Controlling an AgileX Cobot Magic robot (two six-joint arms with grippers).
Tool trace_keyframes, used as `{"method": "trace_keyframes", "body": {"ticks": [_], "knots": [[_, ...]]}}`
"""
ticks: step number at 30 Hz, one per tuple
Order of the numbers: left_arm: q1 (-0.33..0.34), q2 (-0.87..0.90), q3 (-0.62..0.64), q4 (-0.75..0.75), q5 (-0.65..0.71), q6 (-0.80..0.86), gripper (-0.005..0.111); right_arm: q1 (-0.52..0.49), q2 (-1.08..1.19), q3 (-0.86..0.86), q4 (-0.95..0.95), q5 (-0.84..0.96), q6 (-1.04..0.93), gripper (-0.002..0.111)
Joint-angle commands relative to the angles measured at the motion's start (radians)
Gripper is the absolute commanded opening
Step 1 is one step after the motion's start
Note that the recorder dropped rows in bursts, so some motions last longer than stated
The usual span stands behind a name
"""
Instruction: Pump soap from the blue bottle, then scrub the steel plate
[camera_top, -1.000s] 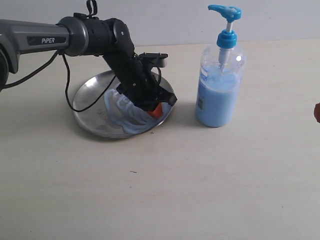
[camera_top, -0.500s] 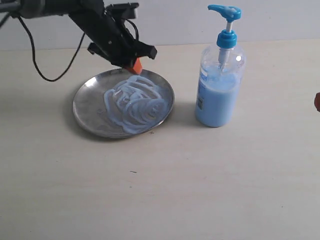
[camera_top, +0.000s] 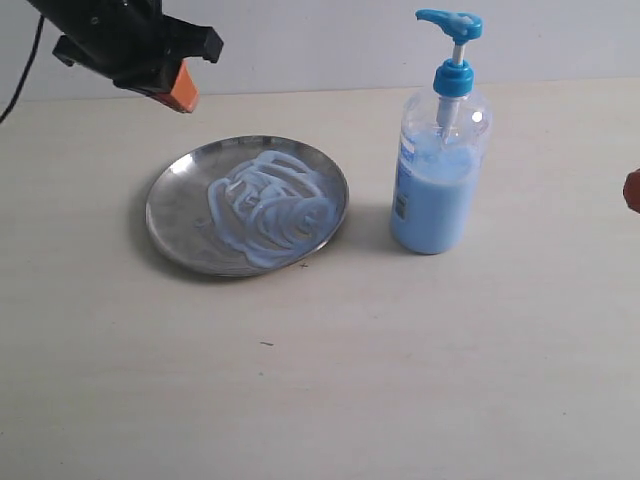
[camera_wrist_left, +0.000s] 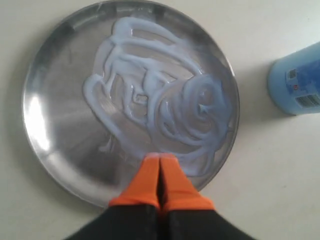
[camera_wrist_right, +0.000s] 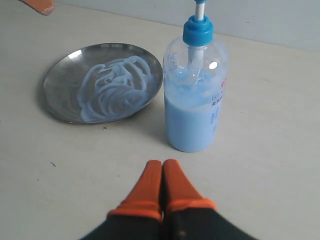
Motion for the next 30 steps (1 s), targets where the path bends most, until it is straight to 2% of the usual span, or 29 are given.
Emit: {"method": "trace_keyframes", "body": {"ticks": [1, 5, 11, 30], "knots": [[0.006, -0.146, 0.132, 0.009, -0.072, 0.010, 0.000, -0.002, -0.008, 0.007, -0.009, -0.022, -0.010, 0.000], [0.006, -0.317, 0.270, 0.009, -0.152, 0.030, 0.000, -0.002, -0.008, 0.007, -0.009, -0.022, -0.010, 0.000], [0.006, -0.543, 0.388, 0.009, -0.222, 0.046, 0.000, -0.002, -0.008, 0.007, -0.007, -0.022, -0.010, 0.000], [0.006, -1.057, 0.586, 0.003, -0.279, 0.047, 0.000, -0.002, -0.079, 0.007, -0.001, -0.022, -0.007, 0.000]]}}
